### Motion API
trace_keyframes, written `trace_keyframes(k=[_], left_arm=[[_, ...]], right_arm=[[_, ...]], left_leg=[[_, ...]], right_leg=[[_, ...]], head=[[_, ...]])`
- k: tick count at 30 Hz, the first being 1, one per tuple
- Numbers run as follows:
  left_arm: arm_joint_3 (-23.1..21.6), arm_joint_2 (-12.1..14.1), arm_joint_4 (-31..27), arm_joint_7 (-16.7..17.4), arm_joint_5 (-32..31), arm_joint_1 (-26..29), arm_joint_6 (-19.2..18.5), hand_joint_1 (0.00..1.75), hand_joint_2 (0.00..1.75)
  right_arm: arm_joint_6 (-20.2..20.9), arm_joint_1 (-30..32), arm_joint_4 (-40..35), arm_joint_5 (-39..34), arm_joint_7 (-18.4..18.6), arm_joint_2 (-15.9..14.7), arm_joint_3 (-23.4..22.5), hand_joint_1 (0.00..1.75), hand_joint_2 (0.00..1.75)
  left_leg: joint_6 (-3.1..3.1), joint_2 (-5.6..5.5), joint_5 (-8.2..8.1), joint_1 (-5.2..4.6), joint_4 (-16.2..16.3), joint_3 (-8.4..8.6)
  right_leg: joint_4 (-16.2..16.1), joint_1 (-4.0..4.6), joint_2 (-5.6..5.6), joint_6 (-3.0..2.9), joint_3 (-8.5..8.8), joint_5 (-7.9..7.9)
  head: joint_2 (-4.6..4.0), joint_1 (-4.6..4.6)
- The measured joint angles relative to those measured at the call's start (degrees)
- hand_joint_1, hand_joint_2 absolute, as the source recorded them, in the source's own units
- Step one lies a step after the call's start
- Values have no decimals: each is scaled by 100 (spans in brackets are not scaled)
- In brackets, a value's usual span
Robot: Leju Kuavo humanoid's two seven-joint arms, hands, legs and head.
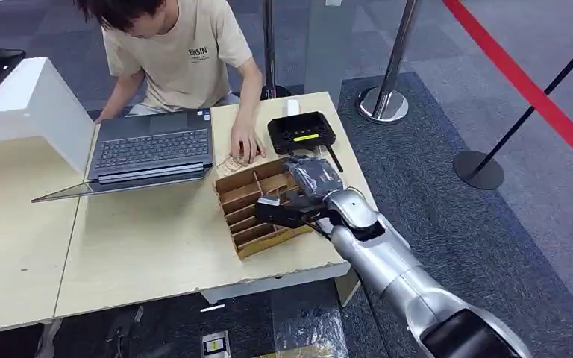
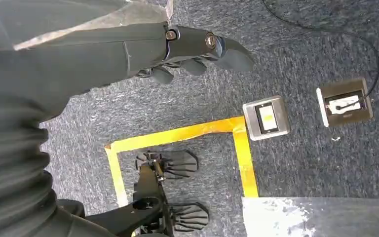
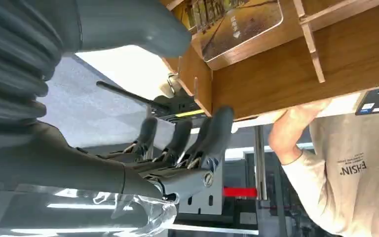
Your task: Pass the card to the sensor for recognition and then transmit it.
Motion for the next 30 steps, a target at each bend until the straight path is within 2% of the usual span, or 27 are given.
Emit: trace_keyframes(k=[3,8,30], left_arm=[[-13,-2,0,0,-2,-4,-2,0,175],[-15,-24,-2,2,-4,-12,-2,0,175],[-20,-83,-20,90,-20,-74,-7,0,175]], right_arm=[[0,-35,85,-2,-20,22,4,77,175],[0,-64,207,-20,-44,76,11,72,175],[-2,-269,621,-37,-133,227,98,75,175]], left_leg=[[0,1,0,0,0,0],[0,0,0,0,0,0],[0,0,0,0,0,0]], right_leg=[[0,0,0,0,0,0],[0,0,0,0,0,0],[0,0,0,0,0,0]], head=[[0,0],[0,-2],[0,0]])
